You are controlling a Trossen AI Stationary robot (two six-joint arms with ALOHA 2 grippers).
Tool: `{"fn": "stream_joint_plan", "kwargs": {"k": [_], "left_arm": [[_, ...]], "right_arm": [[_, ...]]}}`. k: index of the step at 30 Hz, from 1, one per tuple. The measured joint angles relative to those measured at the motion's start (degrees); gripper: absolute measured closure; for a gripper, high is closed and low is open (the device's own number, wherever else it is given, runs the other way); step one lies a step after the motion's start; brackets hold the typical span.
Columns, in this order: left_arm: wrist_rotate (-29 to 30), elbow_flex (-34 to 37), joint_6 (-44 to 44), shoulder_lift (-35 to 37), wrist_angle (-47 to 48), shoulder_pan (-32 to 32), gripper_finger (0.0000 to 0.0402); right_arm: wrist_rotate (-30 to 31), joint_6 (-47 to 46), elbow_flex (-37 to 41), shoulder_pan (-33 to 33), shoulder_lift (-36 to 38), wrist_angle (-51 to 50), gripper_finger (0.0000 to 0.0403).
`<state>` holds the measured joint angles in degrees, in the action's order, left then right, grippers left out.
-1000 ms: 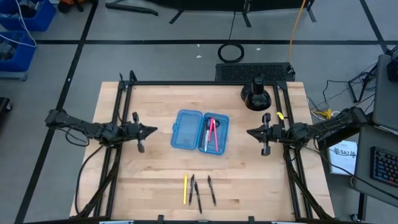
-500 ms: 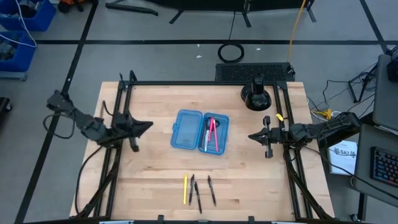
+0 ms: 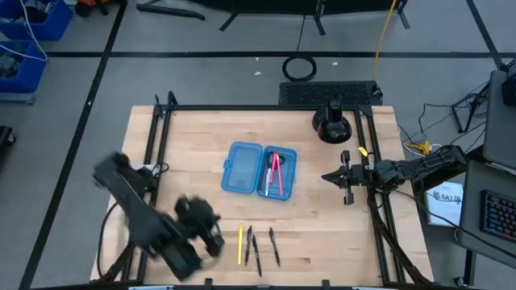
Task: Pick & place school supplies into a supply box
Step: Put the yellow pen into the supply box
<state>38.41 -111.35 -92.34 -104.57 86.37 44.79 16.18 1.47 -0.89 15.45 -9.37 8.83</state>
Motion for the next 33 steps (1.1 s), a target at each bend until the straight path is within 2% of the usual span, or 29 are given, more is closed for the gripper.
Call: {"fn": "stream_joint_plan", "kwargs": {"k": [3, 7, 14, 19, 22, 26, 33], "left_arm": [[-8.6, -3.71, -10.26, -9.16, 2.3, 1.08, 0.0395], [-14.32, -5.61, -12.41, -17.74, 1.38, 1.74, 0.038], [-23.5, -5.7, -12.79, -22.32, -1.59, -1.06, 0.0311], [-23.31, -5.77, -11.45, -22.29, -9.35, -5.8, 0.0258], [-23.38, -5.73, -12.01, -22.28, -13.28, -8.24, 0.0239], [-23.4, -3.65, -14.28, -22.25, -18.89, -9.54, 0.0225], [-21.7, 1.03, -19.69, -22.25, -19.49, -7.2, 0.0218]], "right_arm": [[0.0, -1.0, 0.0, 0.02, 0.0, 0.0, 0.0403], [-0.02, -0.9, 0.0, 0.02, -0.02, 2.23, 0.0403], [0.02, 4.05, 0.02, 0.02, -0.02, 7.41, 0.0403], [0.07, 4.17, 0.02, 0.02, -0.02, 7.58, 0.0403], [-0.09, 3.77, 0.02, 0.02, -0.02, 6.81, 0.0403], [-0.37, 3.99, 0.02, 0.02, -0.04, 4.43, 0.0403], [0.09, 8.49, 0.02, 0.02, -0.04, 5.93, 0.0403]]}}
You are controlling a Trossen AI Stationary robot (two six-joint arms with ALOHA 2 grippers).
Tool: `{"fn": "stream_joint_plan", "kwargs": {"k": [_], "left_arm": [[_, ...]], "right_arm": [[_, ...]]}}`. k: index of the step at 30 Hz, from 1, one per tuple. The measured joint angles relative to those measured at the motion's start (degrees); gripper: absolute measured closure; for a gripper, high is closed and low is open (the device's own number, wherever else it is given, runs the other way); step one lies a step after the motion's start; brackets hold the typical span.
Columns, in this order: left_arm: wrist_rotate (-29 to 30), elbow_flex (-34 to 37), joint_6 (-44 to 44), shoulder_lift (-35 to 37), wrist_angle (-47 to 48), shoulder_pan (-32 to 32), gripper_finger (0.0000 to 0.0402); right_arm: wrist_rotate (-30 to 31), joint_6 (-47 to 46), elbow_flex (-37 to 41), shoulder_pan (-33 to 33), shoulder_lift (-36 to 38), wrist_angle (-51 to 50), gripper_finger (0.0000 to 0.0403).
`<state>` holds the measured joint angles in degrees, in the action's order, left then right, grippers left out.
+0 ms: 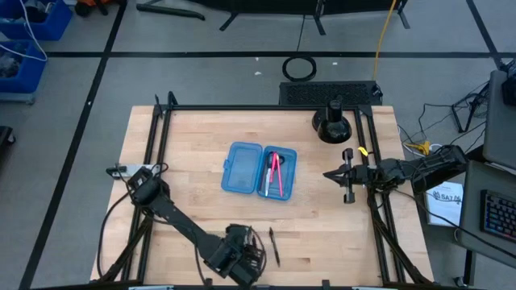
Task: Pick & place school supplies into a supply box
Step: Put the yellow pen into the supply box
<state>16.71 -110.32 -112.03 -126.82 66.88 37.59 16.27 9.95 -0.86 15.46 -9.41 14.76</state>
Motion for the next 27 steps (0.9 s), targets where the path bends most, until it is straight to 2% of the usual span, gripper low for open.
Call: {"fn": "stream_joint_plan", "kwargs": {"k": [7, 12, 20, 27], "left_arm": [[-1.99, 9.73, -3.98, -0.09, -8.93, 1.56, 0.0218], [-2.62, 13.03, -2.61, 0.02, -14.8, 1.46, 0.0218], [-6.89, 15.33, -0.62, 0.33, -15.83, -0.07, 0.0218], [-14.56, 16.74, 3.67, 0.49, -12.9, -1.95, 0.0218]], "right_arm": [[0.04, 0.71, 0.0, 0.0, 0.0, 2.04, 0.0403], [0.07, 0.81, 0.0, 0.0, 0.0, 2.77, 0.0403], [0.07, 0.2, 0.0, 0.0, 0.0, 2.19, 0.0403], [0.07, -3.39, 0.0, 0.0, -0.05, -2.35, 0.0403]]}}
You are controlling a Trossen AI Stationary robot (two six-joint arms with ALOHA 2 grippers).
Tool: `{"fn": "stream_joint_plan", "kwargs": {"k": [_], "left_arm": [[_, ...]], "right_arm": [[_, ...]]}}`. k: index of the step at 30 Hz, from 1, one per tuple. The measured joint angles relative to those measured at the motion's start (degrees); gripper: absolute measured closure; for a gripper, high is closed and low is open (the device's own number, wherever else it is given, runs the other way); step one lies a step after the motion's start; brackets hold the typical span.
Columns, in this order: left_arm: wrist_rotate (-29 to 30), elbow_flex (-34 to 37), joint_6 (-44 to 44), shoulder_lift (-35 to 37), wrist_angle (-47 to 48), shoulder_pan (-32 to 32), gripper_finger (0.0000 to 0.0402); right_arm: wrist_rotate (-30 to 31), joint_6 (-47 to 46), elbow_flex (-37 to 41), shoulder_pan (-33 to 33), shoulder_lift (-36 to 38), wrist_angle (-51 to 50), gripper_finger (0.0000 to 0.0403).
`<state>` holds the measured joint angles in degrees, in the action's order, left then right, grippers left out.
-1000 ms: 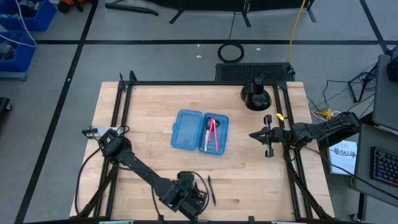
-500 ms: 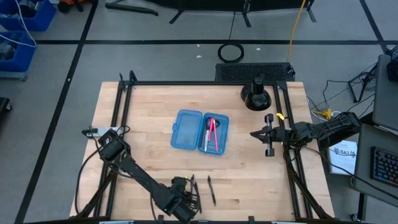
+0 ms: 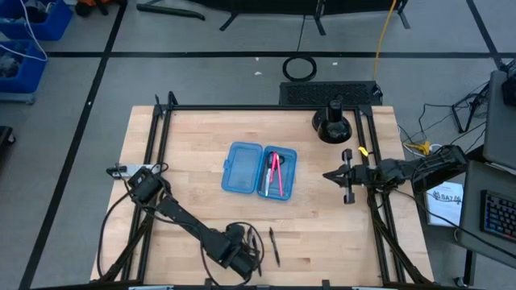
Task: Pick & place school supplies into a supply box
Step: Put the yellow pen into the supply box
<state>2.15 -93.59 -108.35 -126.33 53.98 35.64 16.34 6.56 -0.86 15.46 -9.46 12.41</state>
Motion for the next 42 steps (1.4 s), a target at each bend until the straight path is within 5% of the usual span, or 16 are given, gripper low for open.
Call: {"fn": "stream_joint_plan", "kwargs": {"k": [5, 16, 21, 28, 42], "left_arm": [[-3.47, 0.51, 2.93, -0.1, 4.78, -0.49, 0.0218], [-0.92, 0.75, 11.25, -0.3, 5.59, 0.48, 0.0223], [0.48, 0.78, 20.72, -0.3, 5.23, 0.38, 0.0271], [-0.59, 0.9, 22.77, -0.3, 1.45, -0.36, 0.0361], [13.0, 1.11, 18.98, 6.81, 10.02, 0.35, 0.0384]], "right_arm": [[0.01, -1.37, 0.0, 0.0, -0.12, -1.0, 0.0403], [-0.07, -2.94, 0.0, 0.0, -0.17, -1.86, 0.0403], [-0.11, -2.95, 0.0, 0.0, -0.17, -2.57, 0.0403], [-0.08, -2.92, 0.0, 0.0, -0.17, -2.45, 0.0403], [-0.04, -2.75, -0.01, 0.0, -0.19, -2.44, 0.0403]]}}
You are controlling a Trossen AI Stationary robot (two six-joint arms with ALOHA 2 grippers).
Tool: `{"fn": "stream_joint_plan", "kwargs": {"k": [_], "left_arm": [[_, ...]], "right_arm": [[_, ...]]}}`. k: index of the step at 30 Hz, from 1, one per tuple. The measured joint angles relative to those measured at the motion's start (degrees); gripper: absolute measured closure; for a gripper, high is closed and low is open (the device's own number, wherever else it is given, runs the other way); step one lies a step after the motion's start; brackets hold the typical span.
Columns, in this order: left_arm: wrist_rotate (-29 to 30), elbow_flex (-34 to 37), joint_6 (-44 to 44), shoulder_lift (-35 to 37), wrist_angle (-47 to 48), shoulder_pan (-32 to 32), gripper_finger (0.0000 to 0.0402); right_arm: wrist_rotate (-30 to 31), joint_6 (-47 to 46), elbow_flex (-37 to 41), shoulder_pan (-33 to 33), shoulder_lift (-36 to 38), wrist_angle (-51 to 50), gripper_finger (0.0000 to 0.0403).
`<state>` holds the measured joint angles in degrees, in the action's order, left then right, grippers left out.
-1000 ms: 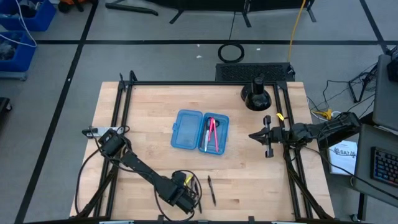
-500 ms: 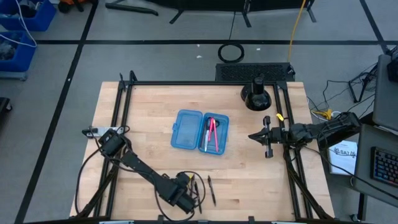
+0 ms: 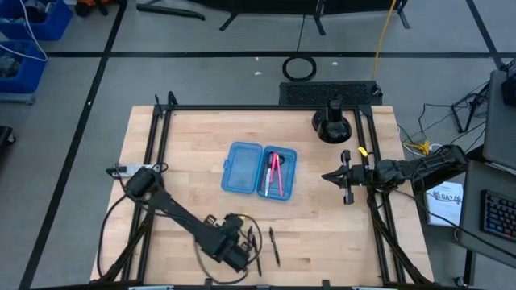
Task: Pick & place school supplies into a supply box
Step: Put the yellow pen into the supply box
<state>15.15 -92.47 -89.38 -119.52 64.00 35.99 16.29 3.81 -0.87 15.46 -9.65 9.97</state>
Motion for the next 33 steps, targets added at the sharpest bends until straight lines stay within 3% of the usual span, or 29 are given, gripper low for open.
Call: {"fn": "stream_joint_plan", "kwargs": {"k": [5, 12, 15, 21, 27, 33], "left_arm": [[8.15, 0.01, -2.07, 6.9, -0.65, 4.72, 0.0384], [34.72, -0.1, 5.2, 18.33, -0.2, 14.66, 0.0385], [40.79, -0.23, 9.07, 21.75, 1.39, 14.77, 0.0385], [43.48, -0.21, 24.48, 26.18, 2.29, 10.42, 0.0385], [40.75, -0.25, 26.98, 32.41, 10.52, 3.87, 0.0385], [37.21, -0.23, 58.94, 36.84, -3.19, 1.56, 0.0385]], "right_arm": [[-0.04, -0.05, 0.01, 0.0, 0.0, -0.15, 0.0403], [-0.08, -0.1, 0.0, 0.0, -0.02, -0.35, 0.0403], [-0.09, -0.11, 0.0, 0.0, -0.02, -0.36, 0.0403], [-0.11, -0.15, 0.01, 0.0, -0.02, -0.37, 0.0403], [-0.13, -1.12, -0.01, 0.0, -0.02, -0.89, 0.0403], [-0.15, -3.13, 0.0, 0.0, -0.02, -2.31, 0.0403]]}}
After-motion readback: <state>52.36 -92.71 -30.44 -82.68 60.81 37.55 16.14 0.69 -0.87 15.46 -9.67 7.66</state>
